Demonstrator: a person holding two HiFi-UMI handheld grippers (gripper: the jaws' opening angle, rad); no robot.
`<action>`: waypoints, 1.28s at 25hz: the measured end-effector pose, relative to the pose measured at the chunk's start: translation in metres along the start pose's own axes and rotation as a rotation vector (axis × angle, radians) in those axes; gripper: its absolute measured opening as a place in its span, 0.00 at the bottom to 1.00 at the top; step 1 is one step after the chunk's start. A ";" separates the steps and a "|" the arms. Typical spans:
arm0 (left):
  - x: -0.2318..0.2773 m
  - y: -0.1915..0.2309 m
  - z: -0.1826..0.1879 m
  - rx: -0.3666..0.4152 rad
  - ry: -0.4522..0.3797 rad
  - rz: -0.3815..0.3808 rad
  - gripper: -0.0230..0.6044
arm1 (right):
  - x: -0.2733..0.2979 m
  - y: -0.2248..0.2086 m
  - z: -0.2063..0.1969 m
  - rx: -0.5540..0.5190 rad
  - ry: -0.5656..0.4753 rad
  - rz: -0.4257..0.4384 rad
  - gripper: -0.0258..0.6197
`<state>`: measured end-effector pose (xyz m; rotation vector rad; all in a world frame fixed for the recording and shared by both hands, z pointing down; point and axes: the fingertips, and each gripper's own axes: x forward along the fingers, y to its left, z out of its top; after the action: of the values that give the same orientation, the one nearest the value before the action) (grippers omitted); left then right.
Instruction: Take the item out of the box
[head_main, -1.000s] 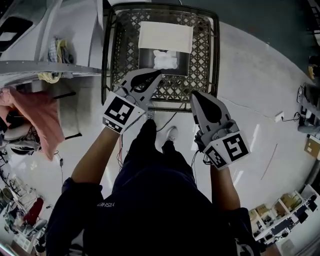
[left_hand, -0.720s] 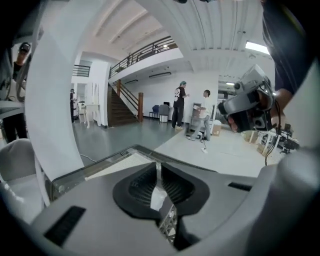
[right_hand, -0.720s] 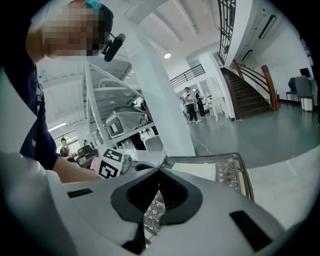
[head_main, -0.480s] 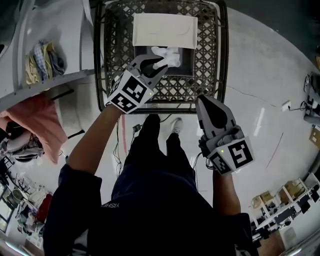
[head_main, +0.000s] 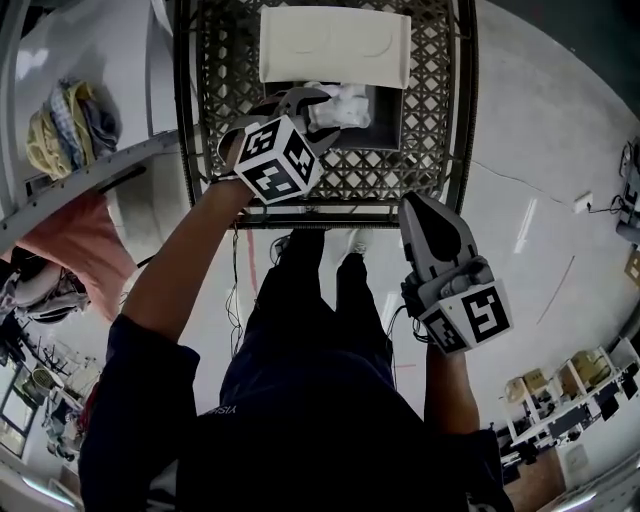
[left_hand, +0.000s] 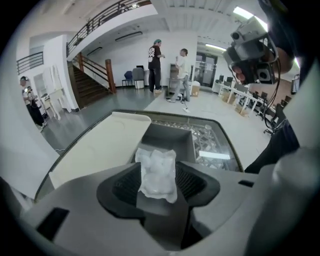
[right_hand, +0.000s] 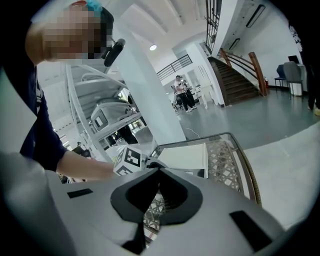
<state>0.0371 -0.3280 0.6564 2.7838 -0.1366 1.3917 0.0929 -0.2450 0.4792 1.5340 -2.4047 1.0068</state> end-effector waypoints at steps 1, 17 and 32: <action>0.007 0.000 -0.005 0.011 0.028 -0.003 0.37 | 0.002 -0.004 -0.004 0.007 0.004 -0.003 0.08; 0.049 0.004 -0.039 0.050 0.292 -0.027 0.38 | 0.008 -0.029 -0.031 0.065 0.046 -0.014 0.08; 0.050 0.003 -0.038 0.038 0.253 0.012 0.10 | 0.001 -0.023 -0.034 0.063 0.035 -0.012 0.08</action>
<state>0.0369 -0.3318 0.7193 2.6083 -0.1215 1.7497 0.1036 -0.2317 0.5168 1.5357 -2.3595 1.1071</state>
